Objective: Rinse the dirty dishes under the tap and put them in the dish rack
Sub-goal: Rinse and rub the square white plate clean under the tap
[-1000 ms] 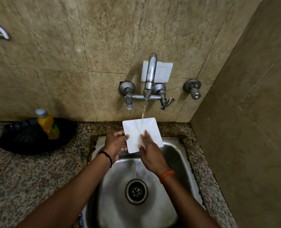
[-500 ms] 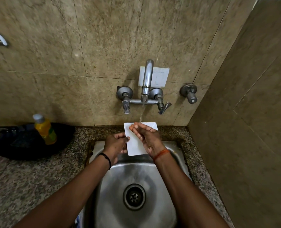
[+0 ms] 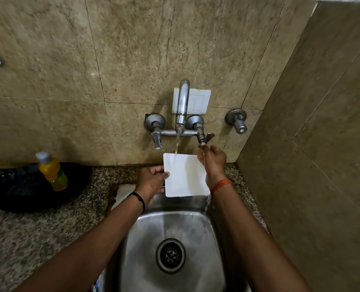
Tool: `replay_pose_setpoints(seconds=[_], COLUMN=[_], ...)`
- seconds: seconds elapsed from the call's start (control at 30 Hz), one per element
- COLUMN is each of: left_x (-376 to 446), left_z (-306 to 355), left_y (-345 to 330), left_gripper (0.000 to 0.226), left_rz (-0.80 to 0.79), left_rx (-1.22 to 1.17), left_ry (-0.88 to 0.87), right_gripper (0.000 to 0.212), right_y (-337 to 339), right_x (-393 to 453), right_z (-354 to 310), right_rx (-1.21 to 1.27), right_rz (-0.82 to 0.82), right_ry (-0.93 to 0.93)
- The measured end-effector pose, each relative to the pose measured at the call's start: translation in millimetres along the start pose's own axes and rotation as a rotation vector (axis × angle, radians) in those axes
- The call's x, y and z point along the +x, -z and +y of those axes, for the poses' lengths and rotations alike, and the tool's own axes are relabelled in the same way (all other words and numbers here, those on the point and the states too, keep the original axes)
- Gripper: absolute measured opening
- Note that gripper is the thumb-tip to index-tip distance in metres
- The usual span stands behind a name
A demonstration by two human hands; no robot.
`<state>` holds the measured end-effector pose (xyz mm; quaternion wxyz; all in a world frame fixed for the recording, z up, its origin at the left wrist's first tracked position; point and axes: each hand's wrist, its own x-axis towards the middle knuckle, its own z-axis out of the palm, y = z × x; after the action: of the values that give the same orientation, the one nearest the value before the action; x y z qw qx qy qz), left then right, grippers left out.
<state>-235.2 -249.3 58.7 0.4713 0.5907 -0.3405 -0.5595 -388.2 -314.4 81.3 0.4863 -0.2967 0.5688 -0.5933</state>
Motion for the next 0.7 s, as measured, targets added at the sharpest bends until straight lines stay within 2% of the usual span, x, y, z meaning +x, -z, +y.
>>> replay_pose_setpoints(seconds=[0.07, 0.3, 0.33, 0.4, 0.53, 0.7], left_x=[0.1, -1.2, -1.7, -1.8, -2.3, -5.2], left_z=[1.4, 2.2, 1.6, -0.9, -5.7, -8.4], left_y=[-1.5, 1.4, 2.3, 3.7, 6.7, 9.7], left_gripper=[0.023, 0.023, 0.023, 0.024, 0.027, 0.023], left_rz=[-0.001, 0.004, 0.005, 0.008, 0.016, 0.035], left_rx=[-0.002, -0.017, -0.018, -0.024, -0.025, -0.028], left_ry=[0.006, 0.006, 0.006, 0.01, 0.027, 0.044], right_gripper=[0.012, 0.035, 0.033, 0.023, 0.033, 0.029], right_y=[-3.7, -4.8, -4.9, -7.5, -5.4, -12.1], right_x=[6.3, 26.0, 22.9, 15.3, 7.4, -1.4], right_z=[-6.9, -5.5, -7.2, -14.7, -23.9, -29.0], right_rx=[-0.157, -0.525, -0.481, -0.218, 0.259, 0.468], right_rz=[-0.023, -0.031, -0.036, -0.072, -0.253, -0.214], right_ry=[0.052, 0.184, 0.174, 0.032, -0.251, -0.384])
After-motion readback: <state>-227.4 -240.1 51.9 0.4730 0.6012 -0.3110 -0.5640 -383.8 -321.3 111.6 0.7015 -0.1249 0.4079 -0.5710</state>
